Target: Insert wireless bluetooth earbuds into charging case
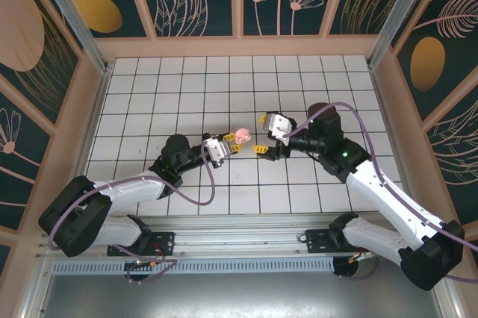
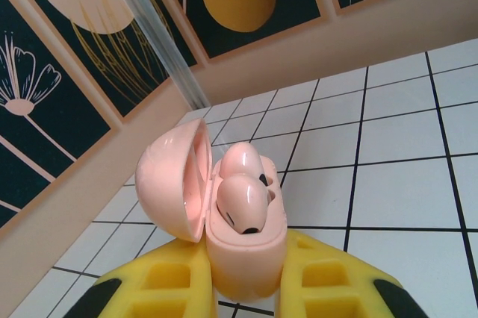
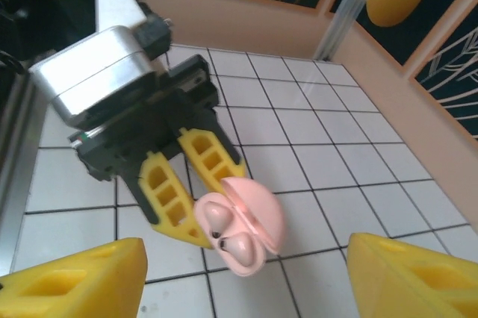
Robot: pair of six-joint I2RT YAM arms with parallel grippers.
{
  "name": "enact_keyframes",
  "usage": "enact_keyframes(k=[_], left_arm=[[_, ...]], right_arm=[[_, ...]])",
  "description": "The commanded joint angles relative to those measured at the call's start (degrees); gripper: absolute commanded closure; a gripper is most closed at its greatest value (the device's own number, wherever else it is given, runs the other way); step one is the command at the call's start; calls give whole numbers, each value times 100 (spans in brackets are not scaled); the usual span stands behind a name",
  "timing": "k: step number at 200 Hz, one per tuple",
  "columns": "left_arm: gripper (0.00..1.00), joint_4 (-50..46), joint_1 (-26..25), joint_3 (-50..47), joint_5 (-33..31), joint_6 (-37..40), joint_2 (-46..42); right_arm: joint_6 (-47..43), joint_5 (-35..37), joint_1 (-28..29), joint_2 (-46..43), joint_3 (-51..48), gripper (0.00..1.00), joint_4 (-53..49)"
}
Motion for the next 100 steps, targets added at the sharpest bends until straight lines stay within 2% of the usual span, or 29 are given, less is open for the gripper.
enact_keyframes(k=[1,39,100], left_arm=[[87,-19,-13,152,155,4,16],[87,-66,-20,164,168,26,11],[87,-84,-18,191,173,61,4]], right_arm=[[-811,367,-45,272,439,25,-953],[-1527,546,-42,899,1038,22,-1624],[-2074,387,39,1567,1349,19,-1661]])
